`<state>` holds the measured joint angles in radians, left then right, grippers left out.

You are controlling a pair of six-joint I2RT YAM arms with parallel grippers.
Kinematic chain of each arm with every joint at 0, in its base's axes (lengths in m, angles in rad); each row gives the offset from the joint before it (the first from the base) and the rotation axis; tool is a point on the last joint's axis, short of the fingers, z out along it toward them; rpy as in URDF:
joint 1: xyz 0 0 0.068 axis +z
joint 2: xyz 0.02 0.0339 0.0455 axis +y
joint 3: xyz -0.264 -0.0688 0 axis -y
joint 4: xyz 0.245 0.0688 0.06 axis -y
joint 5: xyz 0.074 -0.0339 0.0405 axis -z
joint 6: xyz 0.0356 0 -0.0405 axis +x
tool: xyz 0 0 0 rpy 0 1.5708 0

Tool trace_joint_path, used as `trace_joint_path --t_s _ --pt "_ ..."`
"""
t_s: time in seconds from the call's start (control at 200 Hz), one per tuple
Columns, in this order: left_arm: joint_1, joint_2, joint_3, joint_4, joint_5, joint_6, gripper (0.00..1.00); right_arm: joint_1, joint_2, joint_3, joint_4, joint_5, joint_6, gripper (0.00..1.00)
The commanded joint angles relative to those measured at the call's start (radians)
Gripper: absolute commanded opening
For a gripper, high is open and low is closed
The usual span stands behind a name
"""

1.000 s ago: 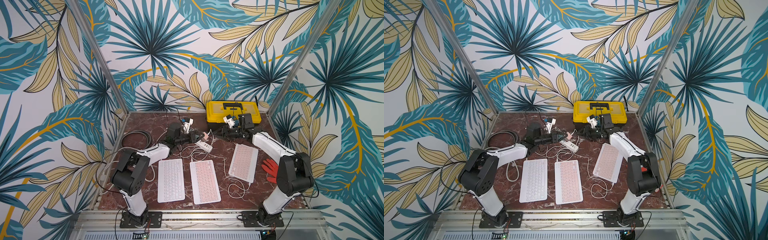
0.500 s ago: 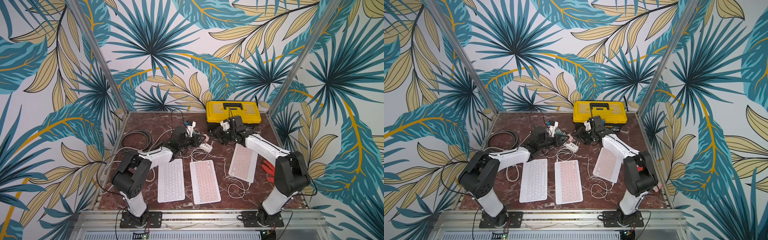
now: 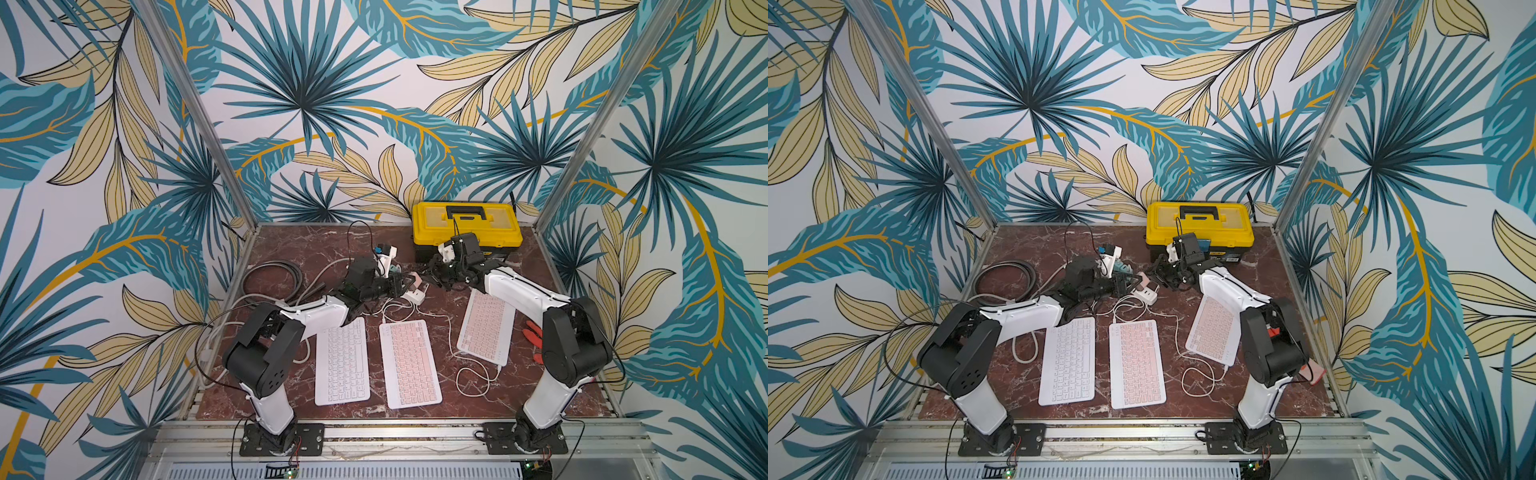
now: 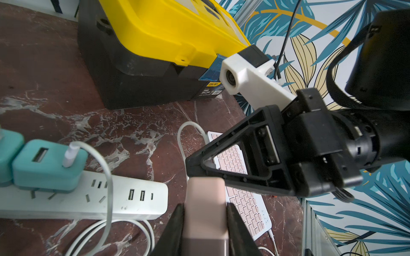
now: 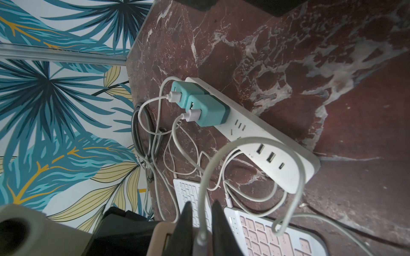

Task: Unplug the wireless keyboard
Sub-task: Remove the power cord from the plug.

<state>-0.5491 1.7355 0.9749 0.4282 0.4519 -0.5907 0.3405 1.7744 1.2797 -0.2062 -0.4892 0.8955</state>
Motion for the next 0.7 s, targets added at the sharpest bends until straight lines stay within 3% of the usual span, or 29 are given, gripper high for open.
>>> trace_joint_path --t_s 0.0,0.2,0.28,0.39,0.511,0.696 --pt "-0.008 -0.008 -0.011 0.031 -0.013 0.020 0.00 0.005 0.025 0.021 -0.062 0.022 -0.015 0.07" --pt "-0.011 0.007 -0.001 0.031 0.004 0.016 0.00 0.004 0.023 0.020 -0.061 0.011 -0.007 0.00" --pt "-0.008 0.014 0.003 0.030 0.028 0.015 0.25 0.005 0.020 0.020 -0.066 0.011 -0.012 0.00" --pt "-0.002 0.037 0.014 0.032 0.073 0.000 0.38 0.005 0.016 0.025 -0.073 0.008 -0.020 0.00" --pt "-0.006 0.083 0.036 0.032 0.120 -0.027 0.42 0.005 0.017 0.026 -0.074 0.005 -0.023 0.00" --pt "-0.018 0.113 0.066 0.031 0.138 -0.026 0.40 0.007 0.024 0.023 -0.072 0.005 -0.023 0.00"
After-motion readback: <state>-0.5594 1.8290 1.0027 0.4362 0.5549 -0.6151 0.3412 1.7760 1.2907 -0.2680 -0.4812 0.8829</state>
